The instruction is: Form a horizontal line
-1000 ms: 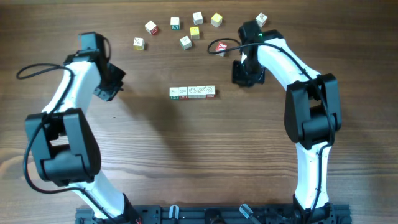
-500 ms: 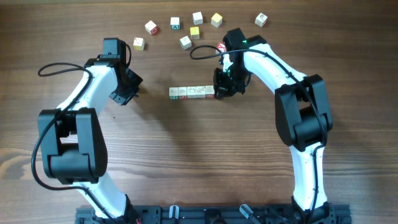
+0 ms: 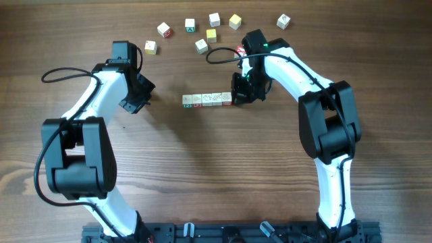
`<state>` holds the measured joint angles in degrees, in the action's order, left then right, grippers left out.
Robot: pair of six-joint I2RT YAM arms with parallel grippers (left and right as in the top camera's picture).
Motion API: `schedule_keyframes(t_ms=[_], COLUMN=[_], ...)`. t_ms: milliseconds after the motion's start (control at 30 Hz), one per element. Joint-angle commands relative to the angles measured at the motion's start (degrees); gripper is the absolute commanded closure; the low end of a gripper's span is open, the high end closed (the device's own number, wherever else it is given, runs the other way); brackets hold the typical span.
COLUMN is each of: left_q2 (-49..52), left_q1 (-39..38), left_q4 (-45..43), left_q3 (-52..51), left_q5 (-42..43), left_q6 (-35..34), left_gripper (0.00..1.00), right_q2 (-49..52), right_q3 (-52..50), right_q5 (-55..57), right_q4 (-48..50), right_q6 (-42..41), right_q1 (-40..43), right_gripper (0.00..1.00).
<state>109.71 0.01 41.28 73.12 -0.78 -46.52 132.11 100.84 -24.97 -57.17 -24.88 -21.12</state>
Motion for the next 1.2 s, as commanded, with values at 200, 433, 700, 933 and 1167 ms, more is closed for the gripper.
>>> schedule_keyframes(t_ms=[200,433,700,933,1167], left_q2=[0.76,-7.56,-29.66,-48.24,-63.41], left_q1=[0.17,1.05,-0.04,-4.55,-6.08], left_q4=[-0.31,0.42,6.97,16.04,22.47], left_q3=[-0.48,0.50,0.48,0.48,0.48], left_q5=[-1.75,-0.24,0.52,0.20,-1.31], left_q6=[1.68,14.05,14.80,14.84,14.82], left_gripper=[0.96,0.96,0.96,0.96,0.85], right_q2=[1.16,-8.22,-31.23,-49.00,-59.41], right_q3=[-0.35,-0.22,-0.22,-0.24,-0.24], right_q5=[10.97,22.18,27.36,27.54,27.56], right_q4=[-0.59,-3.37,-4.87,-10.43,-14.56], right_q6=[-0.50,2.34,2.21,-1.18,-2.58], right_q1=[0.17,1.88,1.86,1.86,1.86], right_gripper=[0.96,0.96,0.96,0.96,0.90])
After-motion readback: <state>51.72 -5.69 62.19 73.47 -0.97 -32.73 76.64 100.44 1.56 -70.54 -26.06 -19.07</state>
